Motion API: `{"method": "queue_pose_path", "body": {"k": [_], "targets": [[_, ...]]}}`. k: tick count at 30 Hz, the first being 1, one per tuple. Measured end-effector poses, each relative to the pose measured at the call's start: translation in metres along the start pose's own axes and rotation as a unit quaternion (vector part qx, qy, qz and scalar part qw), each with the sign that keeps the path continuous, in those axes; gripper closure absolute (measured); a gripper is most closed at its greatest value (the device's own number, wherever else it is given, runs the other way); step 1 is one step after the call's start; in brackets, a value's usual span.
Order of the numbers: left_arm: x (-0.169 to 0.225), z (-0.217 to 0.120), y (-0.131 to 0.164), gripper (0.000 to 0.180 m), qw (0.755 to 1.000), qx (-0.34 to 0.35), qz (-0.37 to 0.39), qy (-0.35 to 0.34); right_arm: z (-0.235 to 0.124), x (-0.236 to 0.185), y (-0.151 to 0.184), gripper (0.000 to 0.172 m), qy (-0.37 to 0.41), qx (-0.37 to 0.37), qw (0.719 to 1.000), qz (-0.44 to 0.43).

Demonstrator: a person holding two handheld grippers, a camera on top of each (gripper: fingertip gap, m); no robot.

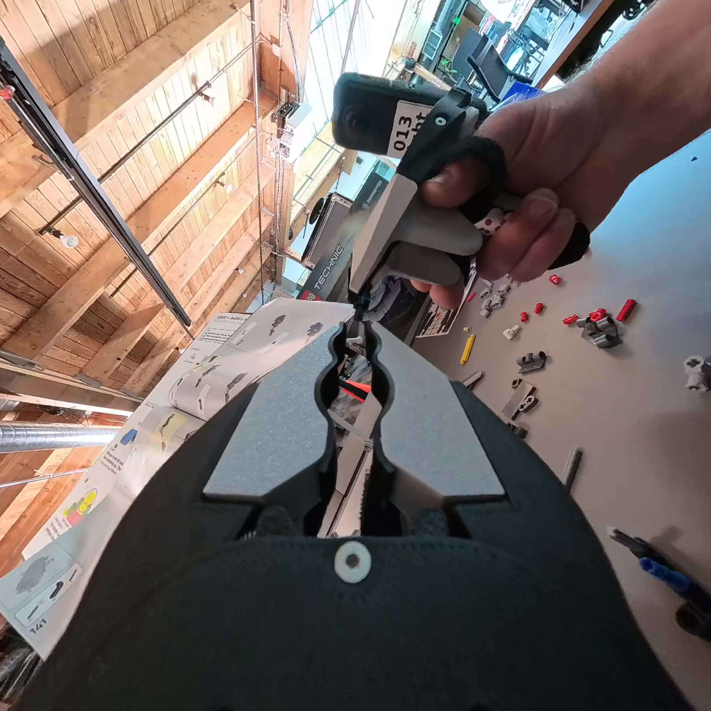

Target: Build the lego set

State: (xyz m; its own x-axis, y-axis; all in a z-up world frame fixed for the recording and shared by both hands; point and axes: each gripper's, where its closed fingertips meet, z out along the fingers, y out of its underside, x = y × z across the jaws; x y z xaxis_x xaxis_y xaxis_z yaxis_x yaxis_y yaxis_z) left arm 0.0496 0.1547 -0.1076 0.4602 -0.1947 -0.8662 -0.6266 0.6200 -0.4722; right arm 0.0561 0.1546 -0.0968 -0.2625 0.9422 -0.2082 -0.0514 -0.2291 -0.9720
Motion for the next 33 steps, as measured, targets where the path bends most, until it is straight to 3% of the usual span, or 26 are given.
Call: {"method": "queue_pose_path", "body": {"k": [33], "targets": [[0.002, 0.002, 0.009, 0.179, 1.000, -0.020, -0.008, 0.009, 0.000, 0.011, 0.002, 0.157, 0.037, -0.001, 0.999, -0.010]]}}
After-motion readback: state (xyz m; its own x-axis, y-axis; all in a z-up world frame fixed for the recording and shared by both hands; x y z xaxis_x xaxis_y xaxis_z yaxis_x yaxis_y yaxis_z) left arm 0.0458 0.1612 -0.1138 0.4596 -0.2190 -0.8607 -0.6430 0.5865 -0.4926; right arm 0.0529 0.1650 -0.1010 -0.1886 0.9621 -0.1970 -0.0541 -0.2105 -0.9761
